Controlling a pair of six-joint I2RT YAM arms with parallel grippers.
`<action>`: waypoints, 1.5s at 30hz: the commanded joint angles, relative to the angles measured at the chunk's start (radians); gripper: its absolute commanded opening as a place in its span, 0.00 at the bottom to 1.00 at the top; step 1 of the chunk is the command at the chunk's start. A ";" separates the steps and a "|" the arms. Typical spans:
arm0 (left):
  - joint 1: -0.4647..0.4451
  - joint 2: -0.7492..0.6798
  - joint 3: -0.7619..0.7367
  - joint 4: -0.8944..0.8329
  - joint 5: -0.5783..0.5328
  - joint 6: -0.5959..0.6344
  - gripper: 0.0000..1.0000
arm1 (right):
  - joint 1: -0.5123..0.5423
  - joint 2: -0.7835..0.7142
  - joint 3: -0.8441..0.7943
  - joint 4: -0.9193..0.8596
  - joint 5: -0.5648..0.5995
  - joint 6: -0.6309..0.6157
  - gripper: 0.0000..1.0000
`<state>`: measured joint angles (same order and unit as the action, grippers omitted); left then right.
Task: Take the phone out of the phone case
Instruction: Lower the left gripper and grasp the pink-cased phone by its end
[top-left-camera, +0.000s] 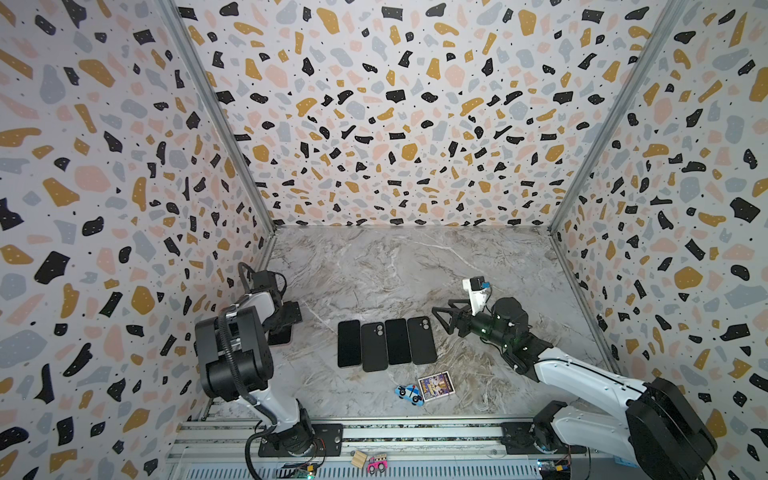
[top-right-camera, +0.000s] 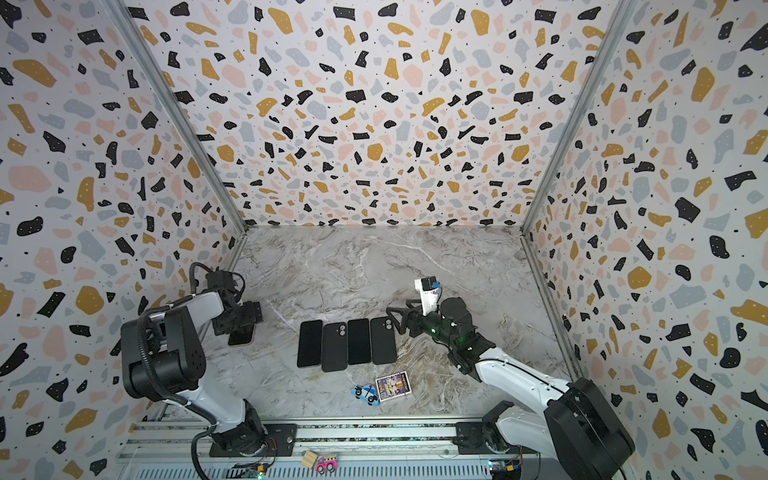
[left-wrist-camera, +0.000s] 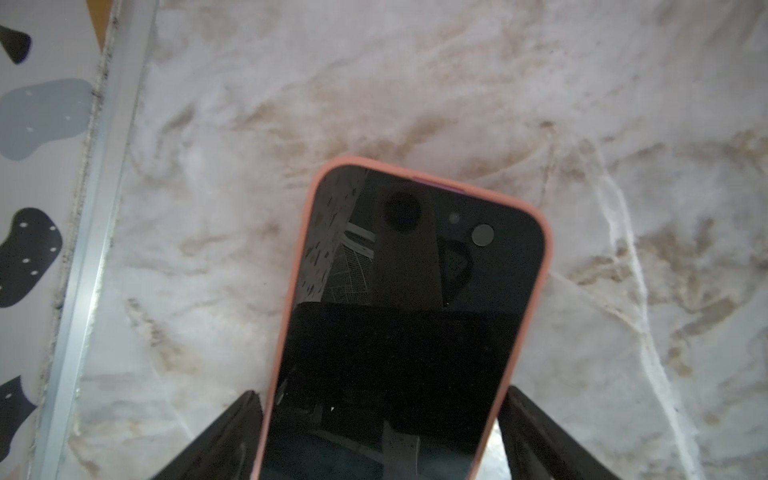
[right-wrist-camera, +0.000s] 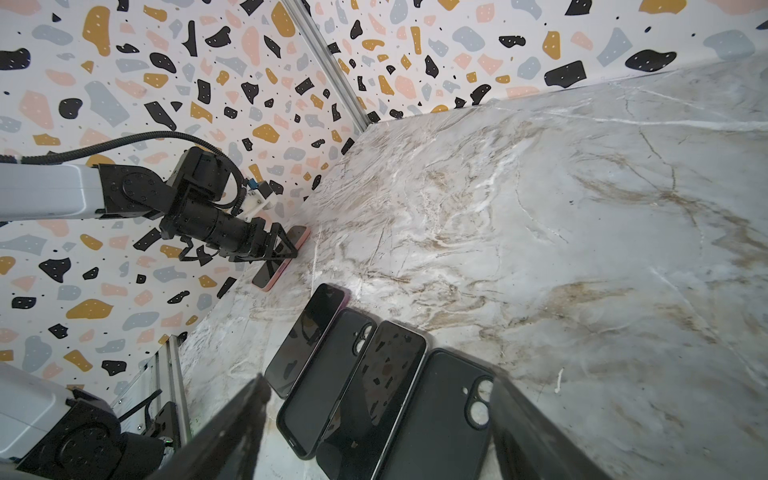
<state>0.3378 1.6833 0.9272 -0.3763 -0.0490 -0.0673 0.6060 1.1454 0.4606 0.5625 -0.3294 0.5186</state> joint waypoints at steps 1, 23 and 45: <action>0.001 0.009 -0.020 0.006 0.081 -0.007 0.86 | -0.005 -0.010 0.002 0.019 -0.007 0.002 0.85; 0.002 0.006 -0.037 0.018 0.210 -0.019 0.63 | -0.005 0.017 0.007 0.022 -0.007 0.012 0.84; -0.010 0.049 -0.021 0.022 0.170 -0.035 0.85 | -0.006 0.023 0.007 0.025 -0.010 0.009 0.84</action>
<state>0.3359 1.6932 0.9207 -0.3122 0.0956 -0.0849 0.6048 1.1664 0.4606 0.5625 -0.3294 0.5297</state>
